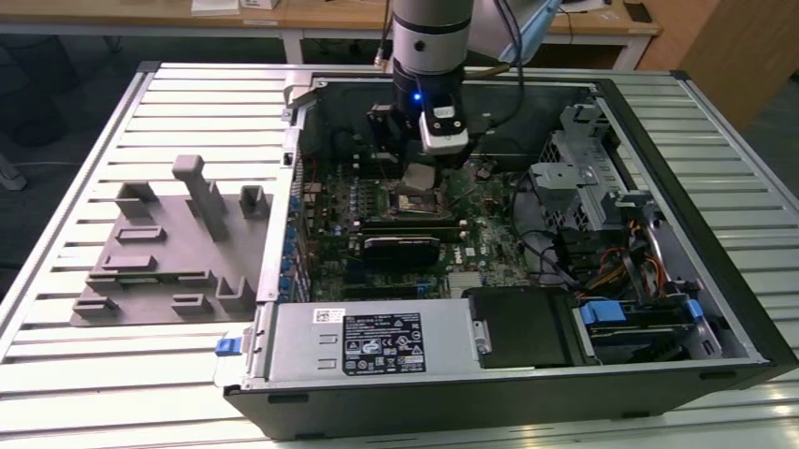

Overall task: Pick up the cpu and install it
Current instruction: 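Place the cpu into insertion slot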

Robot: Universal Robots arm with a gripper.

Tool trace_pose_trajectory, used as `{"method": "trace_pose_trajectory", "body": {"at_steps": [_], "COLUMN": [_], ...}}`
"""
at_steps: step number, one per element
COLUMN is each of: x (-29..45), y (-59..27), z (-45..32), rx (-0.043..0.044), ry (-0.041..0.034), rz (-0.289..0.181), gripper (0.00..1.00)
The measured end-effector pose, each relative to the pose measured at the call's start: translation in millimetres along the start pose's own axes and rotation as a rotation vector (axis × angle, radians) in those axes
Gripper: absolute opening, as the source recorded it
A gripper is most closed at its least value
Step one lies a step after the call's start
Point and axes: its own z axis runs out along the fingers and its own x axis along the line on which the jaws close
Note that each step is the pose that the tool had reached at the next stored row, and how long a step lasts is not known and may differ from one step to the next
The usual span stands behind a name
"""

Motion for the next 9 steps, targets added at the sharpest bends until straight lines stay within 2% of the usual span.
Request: {"method": "trace_pose_trajectory", "body": {"at_steps": [9], "x": [0.0], "y": [0.0], "z": [0.0], "rx": [0.0042], "ry": [-0.0012], "rz": [0.113], "gripper": [0.54]}}
